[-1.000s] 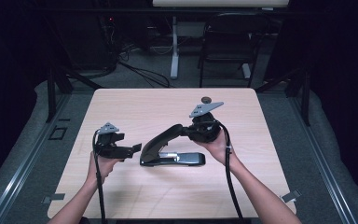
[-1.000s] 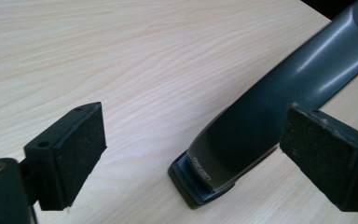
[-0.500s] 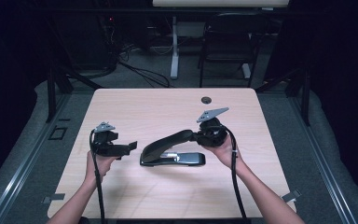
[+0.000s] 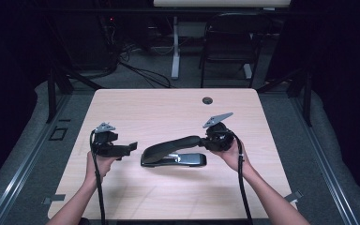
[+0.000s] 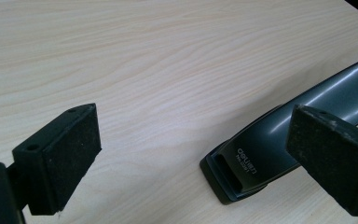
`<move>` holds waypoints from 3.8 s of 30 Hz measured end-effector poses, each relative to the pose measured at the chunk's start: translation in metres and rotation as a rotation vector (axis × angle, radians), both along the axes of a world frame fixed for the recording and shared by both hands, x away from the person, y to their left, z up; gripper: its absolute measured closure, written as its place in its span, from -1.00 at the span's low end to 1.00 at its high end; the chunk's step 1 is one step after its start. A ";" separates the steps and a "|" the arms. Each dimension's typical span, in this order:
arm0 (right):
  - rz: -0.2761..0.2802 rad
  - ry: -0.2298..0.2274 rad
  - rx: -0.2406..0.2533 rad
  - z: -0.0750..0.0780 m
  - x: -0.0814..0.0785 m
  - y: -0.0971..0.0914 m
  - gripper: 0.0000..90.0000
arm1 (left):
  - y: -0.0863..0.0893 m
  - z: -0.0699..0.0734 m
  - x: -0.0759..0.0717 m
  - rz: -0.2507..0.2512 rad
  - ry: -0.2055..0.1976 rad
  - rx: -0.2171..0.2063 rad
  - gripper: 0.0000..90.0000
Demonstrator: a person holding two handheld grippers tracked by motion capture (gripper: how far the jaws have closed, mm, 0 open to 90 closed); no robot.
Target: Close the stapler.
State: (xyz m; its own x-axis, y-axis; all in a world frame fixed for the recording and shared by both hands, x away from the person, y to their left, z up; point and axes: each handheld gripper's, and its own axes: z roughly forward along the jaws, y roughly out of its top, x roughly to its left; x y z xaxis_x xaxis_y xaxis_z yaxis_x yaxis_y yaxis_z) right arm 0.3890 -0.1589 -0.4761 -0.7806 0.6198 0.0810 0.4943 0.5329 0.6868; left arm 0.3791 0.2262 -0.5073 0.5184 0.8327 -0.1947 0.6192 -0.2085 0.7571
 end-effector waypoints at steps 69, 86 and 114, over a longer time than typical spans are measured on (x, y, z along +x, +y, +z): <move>-0.012 0.017 -0.146 -0.017 -0.005 0.001 1.00 | -0.002 -0.002 0.003 -0.018 0.006 0.010 -0.94; -0.007 0.025 -0.155 -0.019 -0.005 0.000 1.00 | -0.002 -0.002 0.003 -0.022 0.008 0.013 -0.93; -0.038 -0.139 -0.048 0.034 -0.030 -0.023 0.13 | -0.001 -0.002 0.003 -0.014 0.006 0.007 -0.94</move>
